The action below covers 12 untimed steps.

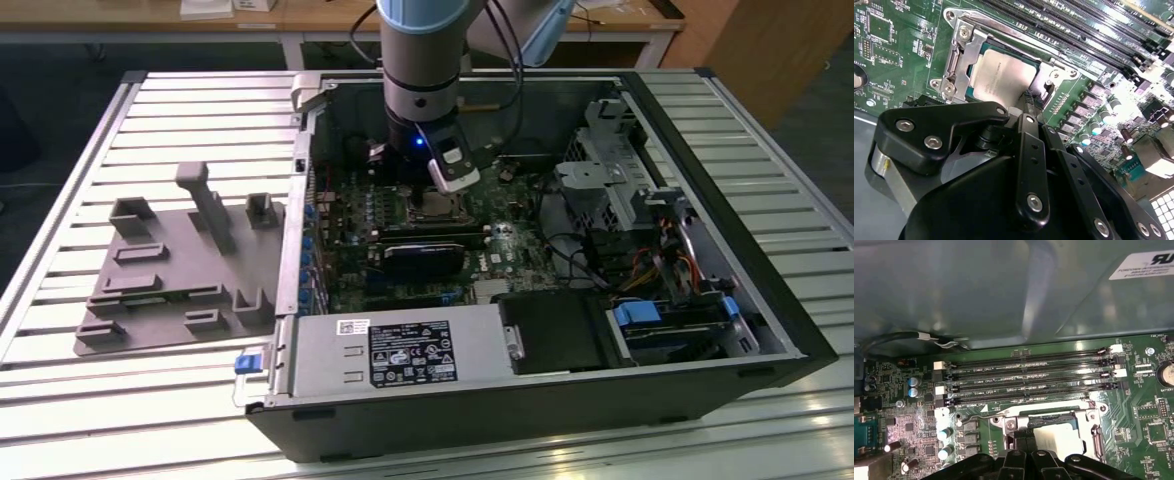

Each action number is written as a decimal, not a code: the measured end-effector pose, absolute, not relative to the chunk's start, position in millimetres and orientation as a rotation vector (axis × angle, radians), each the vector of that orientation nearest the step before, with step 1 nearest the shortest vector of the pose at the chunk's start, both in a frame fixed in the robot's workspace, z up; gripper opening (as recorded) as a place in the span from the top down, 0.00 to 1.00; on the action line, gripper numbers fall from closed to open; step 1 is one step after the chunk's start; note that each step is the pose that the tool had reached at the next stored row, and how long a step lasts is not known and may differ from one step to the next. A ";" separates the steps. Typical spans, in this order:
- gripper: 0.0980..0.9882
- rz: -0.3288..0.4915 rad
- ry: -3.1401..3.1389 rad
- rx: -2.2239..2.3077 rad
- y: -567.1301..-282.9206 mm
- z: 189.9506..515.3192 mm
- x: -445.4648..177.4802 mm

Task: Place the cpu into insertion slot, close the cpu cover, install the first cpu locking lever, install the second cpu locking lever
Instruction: 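Close the cpu cover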

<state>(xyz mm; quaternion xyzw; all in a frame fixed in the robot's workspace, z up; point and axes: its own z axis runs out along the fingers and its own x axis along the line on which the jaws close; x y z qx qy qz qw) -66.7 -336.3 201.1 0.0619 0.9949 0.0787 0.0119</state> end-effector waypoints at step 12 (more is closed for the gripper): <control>1.00 0.287 3.100 0.194 -341.9 200.8 -66.8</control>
